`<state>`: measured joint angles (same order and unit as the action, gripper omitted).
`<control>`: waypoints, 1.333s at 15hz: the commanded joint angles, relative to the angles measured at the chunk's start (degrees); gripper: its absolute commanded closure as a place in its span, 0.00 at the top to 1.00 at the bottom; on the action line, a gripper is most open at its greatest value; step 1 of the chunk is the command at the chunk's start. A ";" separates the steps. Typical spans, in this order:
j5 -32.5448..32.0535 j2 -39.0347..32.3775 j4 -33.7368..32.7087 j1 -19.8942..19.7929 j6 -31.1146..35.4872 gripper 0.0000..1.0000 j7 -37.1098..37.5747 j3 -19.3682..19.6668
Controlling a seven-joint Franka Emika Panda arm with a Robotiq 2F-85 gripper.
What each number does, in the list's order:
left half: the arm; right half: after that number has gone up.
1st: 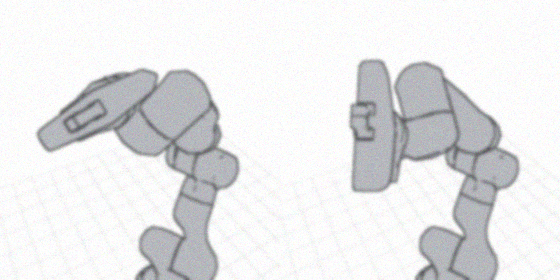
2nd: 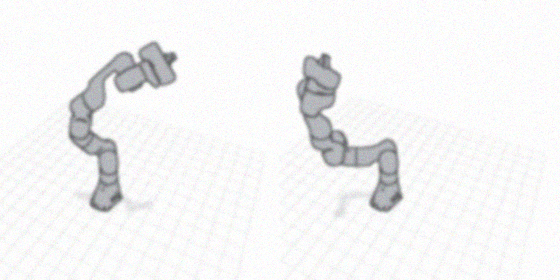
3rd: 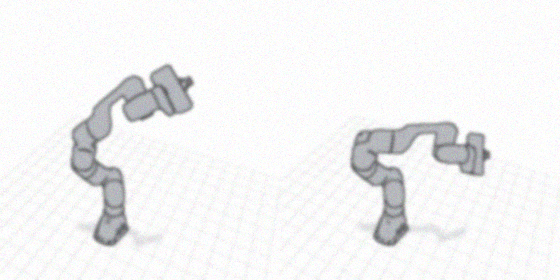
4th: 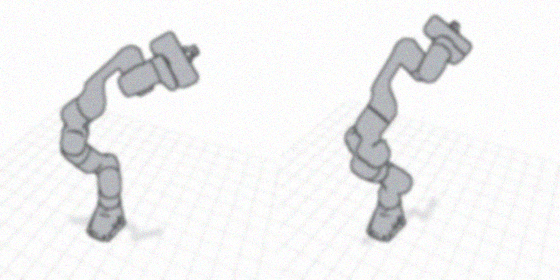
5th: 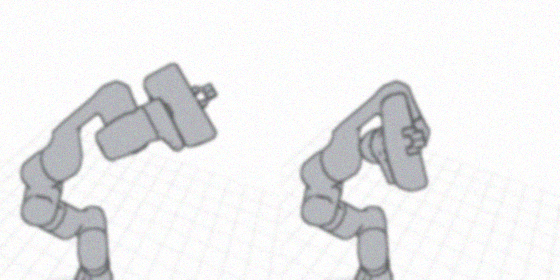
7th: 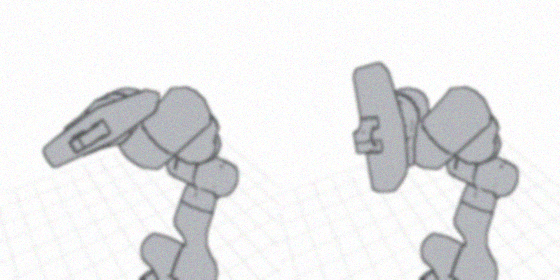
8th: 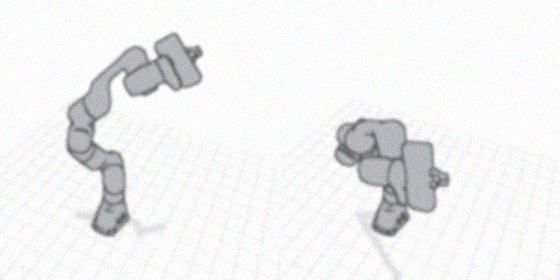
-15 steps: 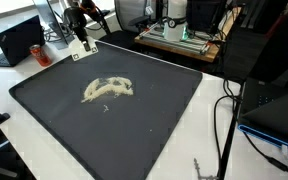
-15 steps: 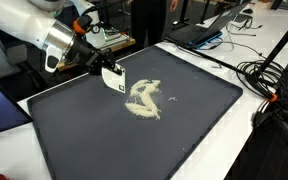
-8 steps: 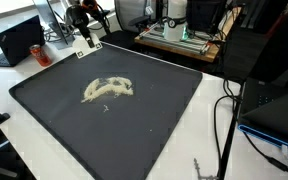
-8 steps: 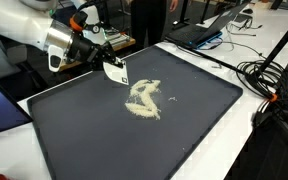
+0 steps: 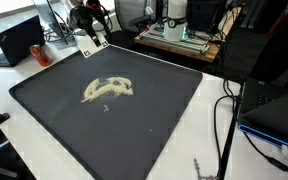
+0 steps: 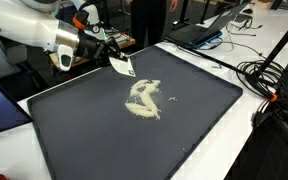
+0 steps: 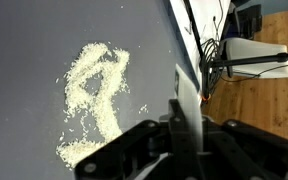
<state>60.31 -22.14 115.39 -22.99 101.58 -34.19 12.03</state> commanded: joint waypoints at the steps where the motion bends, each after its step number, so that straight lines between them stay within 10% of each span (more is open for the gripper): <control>1: 1.88 0.49 0.99 0.99 0.07 0.01 -2.89 -0.09; 20: 9.51 -2.22 5.72 2.68 11.04 0.01 -7.38 -0.50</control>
<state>66.39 -25.19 119.19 -20.11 112.43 -40.12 11.67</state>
